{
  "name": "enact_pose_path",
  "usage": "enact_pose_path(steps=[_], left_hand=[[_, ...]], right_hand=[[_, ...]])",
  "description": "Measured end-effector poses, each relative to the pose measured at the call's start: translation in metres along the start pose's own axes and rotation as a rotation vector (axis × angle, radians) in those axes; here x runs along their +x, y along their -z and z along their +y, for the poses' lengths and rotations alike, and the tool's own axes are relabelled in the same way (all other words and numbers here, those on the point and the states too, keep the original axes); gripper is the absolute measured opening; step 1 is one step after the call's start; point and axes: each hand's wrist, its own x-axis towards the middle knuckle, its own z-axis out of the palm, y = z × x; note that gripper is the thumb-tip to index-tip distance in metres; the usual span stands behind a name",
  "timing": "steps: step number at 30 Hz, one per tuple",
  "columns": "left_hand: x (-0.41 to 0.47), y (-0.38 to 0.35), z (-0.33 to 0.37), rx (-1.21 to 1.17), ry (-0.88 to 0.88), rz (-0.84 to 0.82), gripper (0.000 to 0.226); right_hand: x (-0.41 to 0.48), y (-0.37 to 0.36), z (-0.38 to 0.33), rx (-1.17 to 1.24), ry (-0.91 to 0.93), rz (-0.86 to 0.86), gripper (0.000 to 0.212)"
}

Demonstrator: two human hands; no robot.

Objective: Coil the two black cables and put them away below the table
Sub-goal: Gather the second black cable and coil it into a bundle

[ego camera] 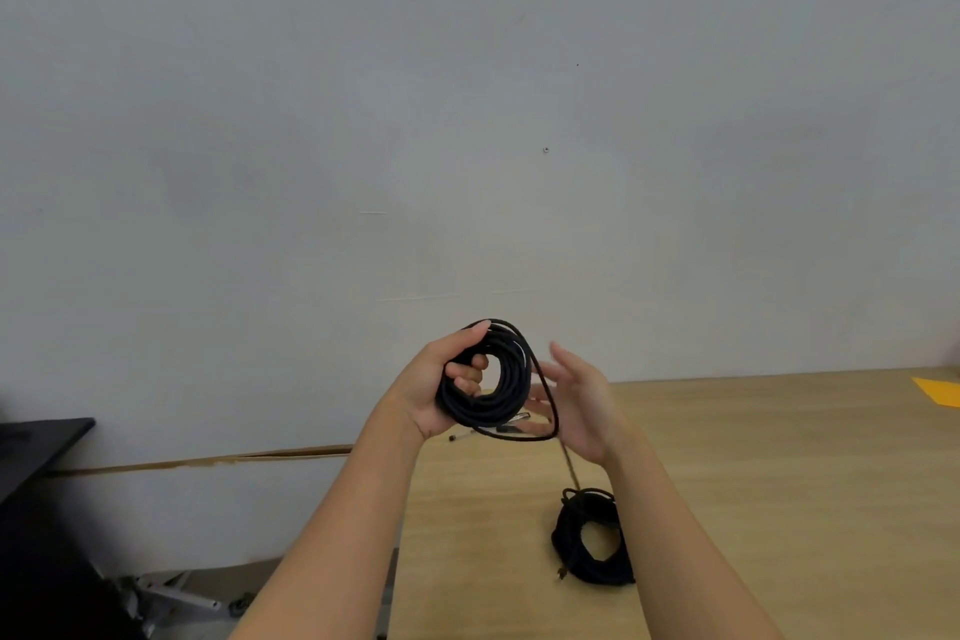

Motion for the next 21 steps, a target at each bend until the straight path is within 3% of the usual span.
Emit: enact_pose_path(steps=[5,9,11,16,21], left_hand=[[0.002,-0.002,0.000,-0.084,-0.025,-0.002,0.016],[0.002,0.005,0.003,-0.081,-0.030,0.055,0.013],[0.001,0.009,0.006,-0.074,-0.024,0.083,0.012],[-0.002,0.011,0.008,0.179,-0.028,0.178,0.015],[-0.002,0.008,0.007,0.136,-0.047,0.160,0.015]], right_hand=[[-0.004,-0.010,0.014,-0.154,-0.035,-0.022,0.028],[-0.004,-0.005,0.012,-0.119,-0.033,-0.100,0.024],[-0.003,-0.004,0.008,-0.154,0.022,-0.024,0.023],[0.000,0.001,-0.009,-0.589,0.274,0.314,0.027],[0.001,0.002,-0.010,-0.703,0.376,0.492,0.025]])
